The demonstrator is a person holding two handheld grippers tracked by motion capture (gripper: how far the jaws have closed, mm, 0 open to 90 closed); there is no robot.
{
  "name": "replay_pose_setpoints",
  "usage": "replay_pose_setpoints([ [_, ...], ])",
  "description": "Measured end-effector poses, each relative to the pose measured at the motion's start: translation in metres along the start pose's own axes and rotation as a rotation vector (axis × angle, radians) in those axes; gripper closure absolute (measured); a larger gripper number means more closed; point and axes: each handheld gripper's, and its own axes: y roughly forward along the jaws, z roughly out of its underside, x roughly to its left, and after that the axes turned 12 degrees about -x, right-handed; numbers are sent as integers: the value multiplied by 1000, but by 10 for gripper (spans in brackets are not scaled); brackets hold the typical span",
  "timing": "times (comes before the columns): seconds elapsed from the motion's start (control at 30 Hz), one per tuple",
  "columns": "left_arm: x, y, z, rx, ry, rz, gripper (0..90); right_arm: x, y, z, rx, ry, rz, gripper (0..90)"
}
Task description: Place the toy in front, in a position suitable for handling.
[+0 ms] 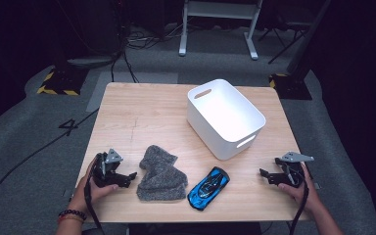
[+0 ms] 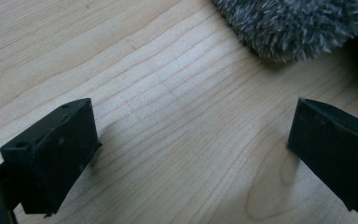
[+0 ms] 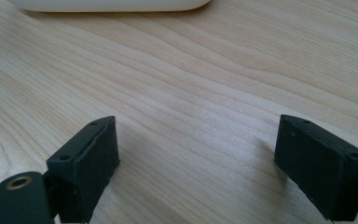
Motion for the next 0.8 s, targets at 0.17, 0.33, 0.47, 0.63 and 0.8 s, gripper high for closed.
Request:
replay_pose_setpoints([
  [0.17,0,0,0,0,11,7,13,1,1,0,1,0,12,130],
  [0.33,-1,-1,0,3,22,21,13,3,0,-2,16,6,23,145],
  [0.47,-1,-1,0,3,25,25,13,4,-10,-16,-56,21,91,263],
  [0.63,-1,1,0,3,25,29,3,6,-25,-42,-212,87,73,303],
  [0.8,-1,1,-1,2,26,27,1,15,-27,-73,-233,115,65,269],
])
